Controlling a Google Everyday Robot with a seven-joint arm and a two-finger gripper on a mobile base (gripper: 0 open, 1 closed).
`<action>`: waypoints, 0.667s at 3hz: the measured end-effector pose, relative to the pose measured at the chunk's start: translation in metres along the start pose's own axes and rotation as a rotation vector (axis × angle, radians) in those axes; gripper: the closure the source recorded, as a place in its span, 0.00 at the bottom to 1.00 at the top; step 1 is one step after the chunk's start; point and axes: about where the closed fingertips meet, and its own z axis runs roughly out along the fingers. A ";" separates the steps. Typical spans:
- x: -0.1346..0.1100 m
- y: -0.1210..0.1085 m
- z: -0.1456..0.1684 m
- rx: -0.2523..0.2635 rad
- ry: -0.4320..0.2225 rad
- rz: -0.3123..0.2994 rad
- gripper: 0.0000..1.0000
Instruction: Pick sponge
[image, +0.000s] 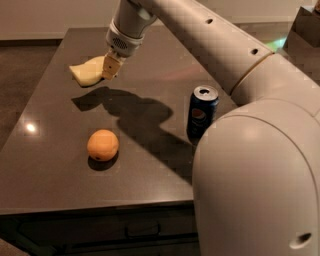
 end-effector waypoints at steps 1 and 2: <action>-0.013 0.003 -0.025 0.030 -0.008 -0.029 1.00; -0.013 0.003 -0.025 0.030 -0.008 -0.030 1.00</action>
Offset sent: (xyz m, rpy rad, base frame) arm -0.0064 -0.0041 0.0497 -0.0050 -0.0738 0.0097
